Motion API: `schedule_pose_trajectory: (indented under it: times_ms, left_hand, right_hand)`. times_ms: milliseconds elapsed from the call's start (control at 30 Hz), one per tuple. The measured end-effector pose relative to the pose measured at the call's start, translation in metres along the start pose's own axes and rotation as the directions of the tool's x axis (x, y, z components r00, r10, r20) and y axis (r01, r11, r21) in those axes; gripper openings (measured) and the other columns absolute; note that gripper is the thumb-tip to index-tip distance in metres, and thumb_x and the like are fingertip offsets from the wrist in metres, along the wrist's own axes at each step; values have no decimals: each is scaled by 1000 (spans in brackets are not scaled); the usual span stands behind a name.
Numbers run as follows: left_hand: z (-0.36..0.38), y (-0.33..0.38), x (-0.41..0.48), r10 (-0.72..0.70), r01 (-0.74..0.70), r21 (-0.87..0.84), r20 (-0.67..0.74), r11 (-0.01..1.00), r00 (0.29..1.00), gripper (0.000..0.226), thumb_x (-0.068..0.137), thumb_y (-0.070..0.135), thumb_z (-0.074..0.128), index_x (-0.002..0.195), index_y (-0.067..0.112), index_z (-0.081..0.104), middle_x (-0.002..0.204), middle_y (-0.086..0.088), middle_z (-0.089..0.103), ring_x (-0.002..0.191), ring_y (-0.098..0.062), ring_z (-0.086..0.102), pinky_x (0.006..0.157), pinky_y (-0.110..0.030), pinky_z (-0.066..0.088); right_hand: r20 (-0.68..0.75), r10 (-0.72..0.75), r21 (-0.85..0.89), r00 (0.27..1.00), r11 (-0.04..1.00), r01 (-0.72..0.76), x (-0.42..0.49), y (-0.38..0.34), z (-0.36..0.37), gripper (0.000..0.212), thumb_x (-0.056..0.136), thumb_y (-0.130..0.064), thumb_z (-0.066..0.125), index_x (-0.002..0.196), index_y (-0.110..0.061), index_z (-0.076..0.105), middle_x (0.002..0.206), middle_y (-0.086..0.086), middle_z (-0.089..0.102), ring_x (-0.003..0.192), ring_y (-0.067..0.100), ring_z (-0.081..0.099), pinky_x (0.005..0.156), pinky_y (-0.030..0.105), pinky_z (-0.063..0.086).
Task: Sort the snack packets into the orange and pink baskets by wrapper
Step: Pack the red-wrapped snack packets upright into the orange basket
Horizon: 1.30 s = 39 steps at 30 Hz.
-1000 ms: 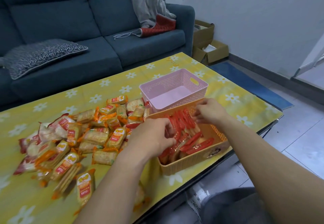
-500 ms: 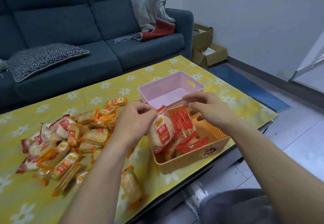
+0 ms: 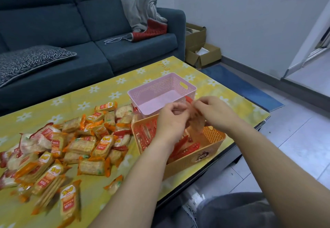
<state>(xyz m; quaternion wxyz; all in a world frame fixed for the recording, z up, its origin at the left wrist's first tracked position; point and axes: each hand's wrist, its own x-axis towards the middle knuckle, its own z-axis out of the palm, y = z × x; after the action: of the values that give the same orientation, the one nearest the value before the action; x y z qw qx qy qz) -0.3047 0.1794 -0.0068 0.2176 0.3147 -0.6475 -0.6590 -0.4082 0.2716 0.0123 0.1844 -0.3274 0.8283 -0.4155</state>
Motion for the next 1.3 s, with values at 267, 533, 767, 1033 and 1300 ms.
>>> schedule_pose_trajectory:
  times_ms: [267,533,767,1033,1300]
  left_hand:
    - [-45,-2,2,146,-155,698,73,699,987,16,84,16,72,81,30,66,86,14,70,86,-8,65,80,-28,53]
    - [-61,3,-20,-139,-19,951,65,309,988,15,80,38,79,89,27,73,92,7,70,88,-18,67,79,-36,58]
    - [-83,24,-20,-13,-3,676,18,736,1000,15,78,14,76,64,16,72,56,3,66,54,-15,59,56,-32,51]
    - [-36,40,-12,8,-8,-7,-95,1000,995,15,93,11,67,78,11,67,76,-12,75,71,-26,72,63,-34,60]
    - [-33,13,9,204,-170,346,-64,923,977,21,99,16,55,90,26,71,93,7,73,89,-15,69,69,-24,49]
  right_hand:
    - [-155,32,-181,987,982,-60,16,17,29,29,101,-37,52,89,-16,67,69,0,61,73,28,63,57,30,38]
    - [200,187,-46,962,982,-181,14,9,44,38,101,-36,49,114,-7,69,118,16,69,110,33,63,102,45,46]
    - [-81,24,84,996,996,-17,-2,-6,4,22,96,-13,49,101,-15,70,98,8,72,90,26,68,74,41,54]
    - [168,-321,40,932,947,318,-25,-21,-1,46,80,-29,80,122,-29,60,110,-19,64,92,-2,65,74,15,53]
    - [-136,15,113,991,994,1,-3,4,-12,23,90,-17,60,111,-27,60,99,-8,65,89,13,66,76,38,60]
